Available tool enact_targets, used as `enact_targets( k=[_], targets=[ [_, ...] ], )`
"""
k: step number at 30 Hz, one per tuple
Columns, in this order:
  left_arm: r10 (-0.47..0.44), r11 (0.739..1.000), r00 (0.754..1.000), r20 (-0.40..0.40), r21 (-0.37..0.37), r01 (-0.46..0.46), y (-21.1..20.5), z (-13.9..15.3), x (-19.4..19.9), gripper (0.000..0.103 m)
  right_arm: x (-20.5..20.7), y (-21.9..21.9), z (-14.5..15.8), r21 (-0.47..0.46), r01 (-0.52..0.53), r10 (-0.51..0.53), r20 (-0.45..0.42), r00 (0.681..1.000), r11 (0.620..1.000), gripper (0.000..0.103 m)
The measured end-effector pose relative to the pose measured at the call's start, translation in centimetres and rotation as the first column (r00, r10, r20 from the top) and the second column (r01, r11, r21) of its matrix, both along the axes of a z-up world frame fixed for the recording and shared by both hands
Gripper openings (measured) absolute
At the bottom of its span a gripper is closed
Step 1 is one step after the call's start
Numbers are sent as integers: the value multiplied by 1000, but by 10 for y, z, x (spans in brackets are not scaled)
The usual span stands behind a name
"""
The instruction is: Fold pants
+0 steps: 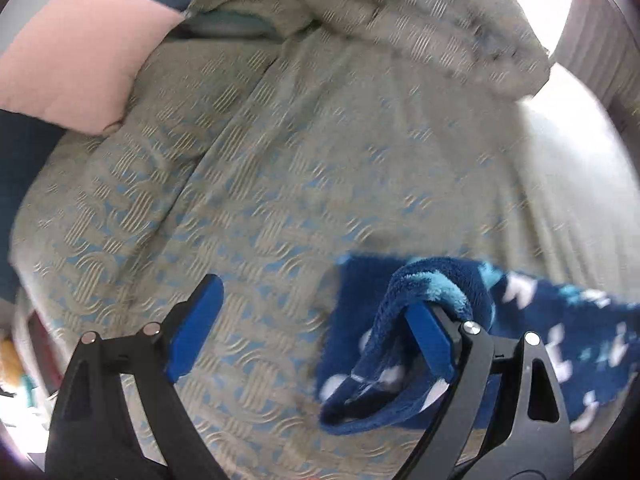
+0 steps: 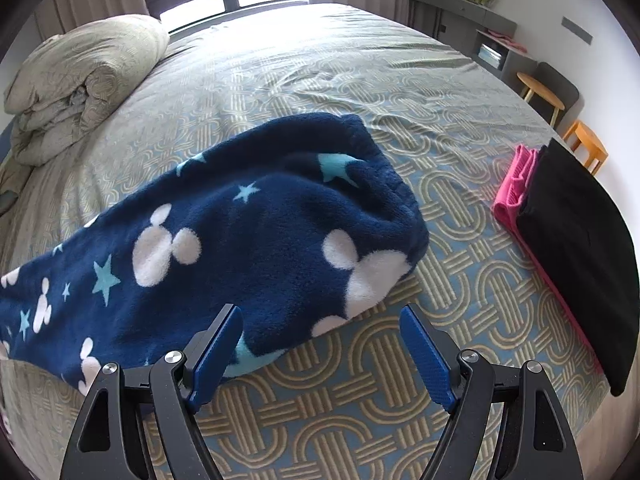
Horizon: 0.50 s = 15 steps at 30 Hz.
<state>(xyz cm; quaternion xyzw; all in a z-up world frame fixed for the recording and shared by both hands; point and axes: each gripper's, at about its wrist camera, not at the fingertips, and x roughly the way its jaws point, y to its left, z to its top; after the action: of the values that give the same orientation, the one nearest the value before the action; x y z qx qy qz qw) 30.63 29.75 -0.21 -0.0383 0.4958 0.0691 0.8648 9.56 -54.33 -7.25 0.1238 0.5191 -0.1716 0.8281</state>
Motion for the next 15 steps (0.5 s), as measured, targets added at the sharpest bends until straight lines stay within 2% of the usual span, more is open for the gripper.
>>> enact_targets(
  k=[2,5,7,9,11,13,15],
  targets=[
    [15,1000,1000,22,-4,-15,2,9,5,90,1,5,1,-14,-13,13,-1,1000,1000,82],
    [27,999,1000,7,-32,-27,6,8,10,90,0,11,1,-21,-30,30,-5,1000,999,82],
    [-22,997,996,-82,-78,16,7,-8,11,90,-1,13,1,-28,-37,37,-10,999,999,82],
    [-48,999,983,-178,-18,45,6,-24,10,90,-1,13,1,-40,-36,36,-17,999,999,82],
    [-48,999,976,-212,-15,46,12,-35,4,90,-2,12,2,-48,-32,31,-17,999,998,82],
    [-11,996,983,-184,-88,-5,27,-35,-2,90,-1,10,2,-42,-21,21,-15,1000,999,82],
    [78,969,987,-144,-223,-109,51,-33,-9,90,1,10,1,-28,-16,16,-18,1000,999,82]
  ],
)
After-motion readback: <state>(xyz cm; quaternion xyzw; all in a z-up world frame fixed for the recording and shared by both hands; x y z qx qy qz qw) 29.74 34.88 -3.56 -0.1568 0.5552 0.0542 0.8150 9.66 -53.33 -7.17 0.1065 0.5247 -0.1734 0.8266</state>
